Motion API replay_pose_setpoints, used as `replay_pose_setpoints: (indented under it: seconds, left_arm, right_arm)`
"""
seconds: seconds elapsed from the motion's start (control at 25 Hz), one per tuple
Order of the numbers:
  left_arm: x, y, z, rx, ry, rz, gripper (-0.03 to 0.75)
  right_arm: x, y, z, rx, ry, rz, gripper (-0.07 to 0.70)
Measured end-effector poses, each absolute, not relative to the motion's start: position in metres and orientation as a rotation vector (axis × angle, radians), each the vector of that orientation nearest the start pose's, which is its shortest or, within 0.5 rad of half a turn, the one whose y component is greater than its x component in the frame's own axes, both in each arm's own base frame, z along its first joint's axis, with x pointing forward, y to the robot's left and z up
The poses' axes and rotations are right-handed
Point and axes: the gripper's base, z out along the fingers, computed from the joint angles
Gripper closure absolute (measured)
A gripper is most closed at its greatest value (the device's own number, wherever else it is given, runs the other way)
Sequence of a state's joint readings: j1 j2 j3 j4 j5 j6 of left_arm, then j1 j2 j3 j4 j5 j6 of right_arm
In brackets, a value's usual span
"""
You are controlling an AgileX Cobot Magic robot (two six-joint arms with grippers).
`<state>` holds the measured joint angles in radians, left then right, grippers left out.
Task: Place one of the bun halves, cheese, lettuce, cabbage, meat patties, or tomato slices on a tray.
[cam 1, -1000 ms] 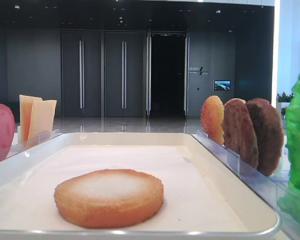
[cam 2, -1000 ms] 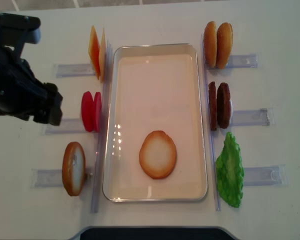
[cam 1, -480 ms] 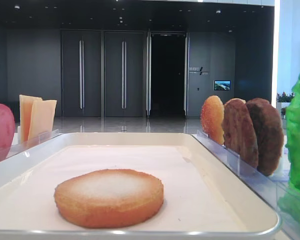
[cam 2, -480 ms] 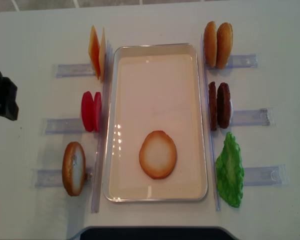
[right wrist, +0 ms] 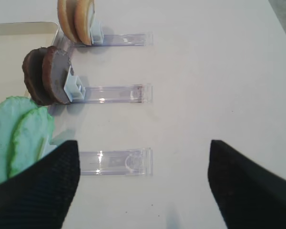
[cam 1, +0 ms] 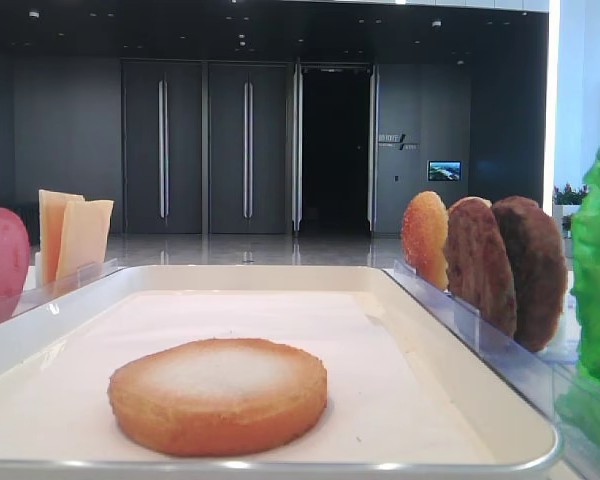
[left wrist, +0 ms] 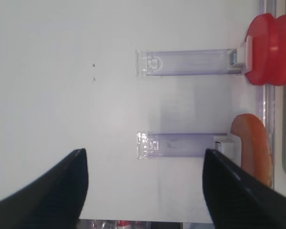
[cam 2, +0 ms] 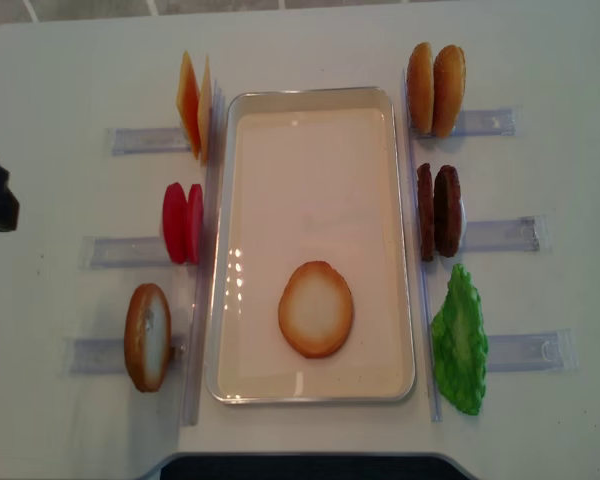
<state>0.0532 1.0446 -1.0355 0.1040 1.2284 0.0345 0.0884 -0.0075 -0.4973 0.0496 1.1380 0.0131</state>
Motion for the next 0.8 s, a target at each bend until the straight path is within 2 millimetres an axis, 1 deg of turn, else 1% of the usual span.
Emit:
replay_pose_setpoints:
  seconds: [0.04,0.12,0.2,0.32,0.4,0.48,0.56,0.8]
  left_arm:
    - [0.168,0.018,0.351,-0.003,2.692,0.169,0.148]
    - [0.145,0.016,0.366,-0.005,2.604,0.172,0.148]
    - [0.126,0.015,0.376,-0.009,2.529,0.173,0.148]
    - [0.091,0.013,0.391,-0.017,2.4,0.174,0.148]
    - [0.063,0.012,0.398,-0.022,2.302,0.173,0.148]
    - [0.043,0.01,0.402,-0.023,2.237,0.165,0.148]
    - [0.018,0.007,0.404,-0.013,2.153,0.152,0.148]
    - [-0.034,0.001,0.403,-0.003,1.965,0.11,0.148]
  right_arm:
    - [-0.01,0.003,0.27,-0.085,2.116,0.12,0.076]
    - [-0.01,0.003,0.27,-0.085,2.116,0.12,0.076]
    - [-0.01,0.003,0.27,-0.085,2.116,0.12,0.076]
    - [-0.01,0.003,0.27,-0.085,2.116,0.12,0.076]
    - [-0.01,0.003,0.27,-0.085,2.116,0.12,0.076]
    - [-0.01,0.003,0.27,-0.085,2.116,0.12,0.076]
    - [-0.01,0.003,0.27,-0.085,2.116,0.12,0.076]
    - [-0.01,0.003,0.27,-0.085,2.116,0.12,0.076]
